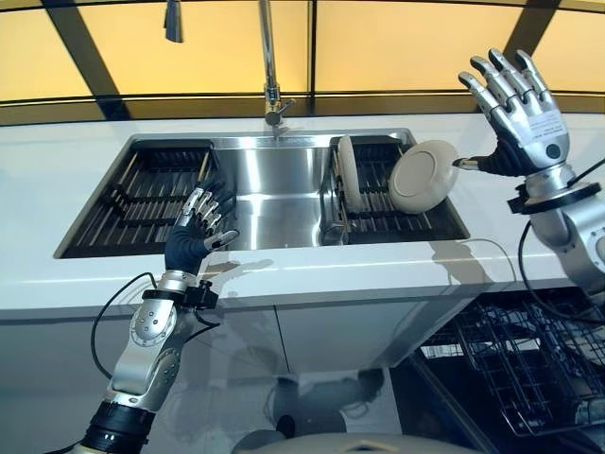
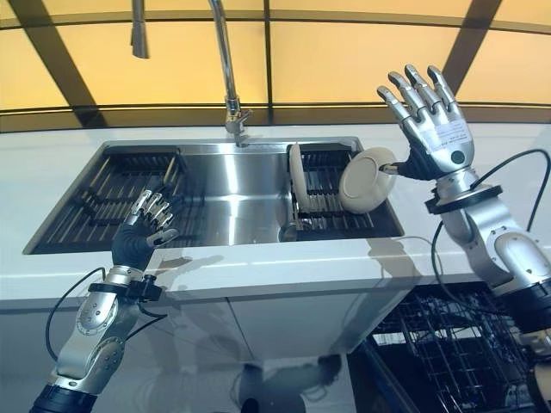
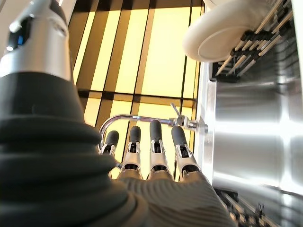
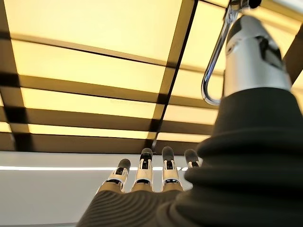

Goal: Take plates into dishwasher

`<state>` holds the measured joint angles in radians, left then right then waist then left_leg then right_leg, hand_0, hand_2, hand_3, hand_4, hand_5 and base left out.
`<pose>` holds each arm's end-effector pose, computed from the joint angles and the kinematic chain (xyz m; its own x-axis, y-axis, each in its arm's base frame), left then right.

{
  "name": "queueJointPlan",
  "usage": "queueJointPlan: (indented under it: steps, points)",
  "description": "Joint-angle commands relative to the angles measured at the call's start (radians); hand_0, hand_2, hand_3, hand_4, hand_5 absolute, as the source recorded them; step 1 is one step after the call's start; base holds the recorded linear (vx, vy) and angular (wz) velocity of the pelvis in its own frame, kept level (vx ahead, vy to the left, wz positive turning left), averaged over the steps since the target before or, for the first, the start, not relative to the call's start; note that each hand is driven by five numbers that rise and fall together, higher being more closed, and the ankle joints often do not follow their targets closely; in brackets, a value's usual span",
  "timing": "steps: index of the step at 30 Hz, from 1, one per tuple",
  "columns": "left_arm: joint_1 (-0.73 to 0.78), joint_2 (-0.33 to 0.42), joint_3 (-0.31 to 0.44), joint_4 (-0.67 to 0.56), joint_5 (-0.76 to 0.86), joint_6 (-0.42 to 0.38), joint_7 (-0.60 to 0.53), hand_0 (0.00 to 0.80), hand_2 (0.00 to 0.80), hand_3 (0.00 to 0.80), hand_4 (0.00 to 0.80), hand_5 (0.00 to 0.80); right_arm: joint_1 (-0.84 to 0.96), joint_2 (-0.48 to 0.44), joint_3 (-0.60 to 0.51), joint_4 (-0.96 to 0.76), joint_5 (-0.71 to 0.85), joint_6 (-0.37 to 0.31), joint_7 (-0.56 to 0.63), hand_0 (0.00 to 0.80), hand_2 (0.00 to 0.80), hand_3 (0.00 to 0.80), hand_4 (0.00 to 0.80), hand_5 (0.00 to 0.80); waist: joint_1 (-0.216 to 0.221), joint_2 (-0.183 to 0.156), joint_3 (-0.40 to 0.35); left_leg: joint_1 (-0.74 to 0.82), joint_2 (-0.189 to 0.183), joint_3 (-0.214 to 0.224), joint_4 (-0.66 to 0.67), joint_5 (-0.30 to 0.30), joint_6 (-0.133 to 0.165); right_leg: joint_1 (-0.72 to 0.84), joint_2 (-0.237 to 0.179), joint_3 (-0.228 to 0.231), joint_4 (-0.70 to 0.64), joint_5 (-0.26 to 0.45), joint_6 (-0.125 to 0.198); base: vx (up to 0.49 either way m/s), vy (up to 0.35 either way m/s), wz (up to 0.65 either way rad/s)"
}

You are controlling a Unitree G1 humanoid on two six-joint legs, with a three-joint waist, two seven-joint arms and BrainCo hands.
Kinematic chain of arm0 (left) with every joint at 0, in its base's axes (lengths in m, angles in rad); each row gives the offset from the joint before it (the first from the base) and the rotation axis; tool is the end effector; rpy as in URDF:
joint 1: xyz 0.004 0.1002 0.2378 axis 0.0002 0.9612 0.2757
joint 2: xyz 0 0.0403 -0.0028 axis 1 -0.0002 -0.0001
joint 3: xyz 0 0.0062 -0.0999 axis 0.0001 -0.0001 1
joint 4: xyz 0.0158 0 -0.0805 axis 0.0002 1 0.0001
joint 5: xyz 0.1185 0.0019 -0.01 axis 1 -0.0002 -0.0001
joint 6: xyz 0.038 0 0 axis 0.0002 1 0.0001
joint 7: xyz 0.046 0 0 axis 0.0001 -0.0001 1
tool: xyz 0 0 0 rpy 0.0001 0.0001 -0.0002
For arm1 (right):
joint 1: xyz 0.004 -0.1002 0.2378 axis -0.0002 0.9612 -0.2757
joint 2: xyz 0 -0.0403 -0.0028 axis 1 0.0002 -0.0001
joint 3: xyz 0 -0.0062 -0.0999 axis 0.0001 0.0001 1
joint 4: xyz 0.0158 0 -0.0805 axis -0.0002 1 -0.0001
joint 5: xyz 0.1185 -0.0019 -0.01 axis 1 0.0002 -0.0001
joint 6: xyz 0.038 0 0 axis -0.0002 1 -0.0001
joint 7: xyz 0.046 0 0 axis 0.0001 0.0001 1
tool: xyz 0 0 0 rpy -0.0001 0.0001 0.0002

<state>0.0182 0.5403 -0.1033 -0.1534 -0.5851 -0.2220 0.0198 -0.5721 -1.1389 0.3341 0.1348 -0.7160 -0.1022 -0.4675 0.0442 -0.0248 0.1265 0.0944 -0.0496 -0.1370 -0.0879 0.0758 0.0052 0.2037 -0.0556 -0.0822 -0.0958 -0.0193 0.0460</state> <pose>0.2157 0.2120 0.0973 0.9523 -0.1250 0.2783 0.1455 0.9879 -0.0543 0.2847 -0.2681 0.2227 0.7460 0.3756 0.5499 0.6367 -0.1604 -0.7542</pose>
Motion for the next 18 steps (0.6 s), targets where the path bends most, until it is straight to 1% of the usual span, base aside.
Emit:
queueJointPlan:
  steps: [1,5,12,18]
  points:
    - [-0.033,0.067,-0.02,0.002,-0.06,-0.044,-0.025,0.0,0.0,0.0,0.0,0.0,-0.176,-0.081,0.082,0.072,-0.046,0.014,-0.017,0.0,0.0,0.0,0.0,0.0,0.041,-0.02,-0.055,0.043,-0.036,0.002,0.001,-0.097,0.069,-0.044,0.051,-0.022,0.009,0.034,-0.015,0.077,-0.024,0.15]
    - [-0.031,0.089,-0.03,0.005,-0.083,-0.035,-0.047,0.0,0.0,0.0,0.0,0.0,-0.304,-0.123,0.211,0.145,-0.106,-0.001,0.009,0.0,0.0,0.0,0.0,0.0,0.058,-0.026,-0.057,0.039,-0.04,-0.017,0.001,-0.09,0.065,-0.043,0.047,-0.04,0.009,0.033,-0.012,0.084,-0.026,0.1]
    - [-0.034,0.108,-0.049,0.01,-0.104,-0.027,-0.075,0.0,0.0,0.0,0.0,0.0,-0.469,-0.148,0.391,0.247,-0.153,-0.015,0.043,0.0,0.0,0.0,0.0,0.0,0.078,-0.031,-0.055,0.018,-0.041,-0.036,0.001,-0.077,0.058,-0.056,0.045,-0.053,0.009,0.033,-0.008,0.093,-0.016,0.12]
    - [-0.061,0.113,-0.073,0.017,-0.115,-0.037,-0.082,0.0,0.0,0.0,0.0,0.0,-0.597,-0.139,0.516,0.316,-0.161,0.009,0.06,0.0,0.0,0.0,0.0,0.0,0.092,-0.031,-0.036,-0.022,-0.043,-0.048,0.001,-0.059,0.055,-0.09,0.043,-0.059,0.009,0.04,-0.007,0.036,-0.004,0.13]
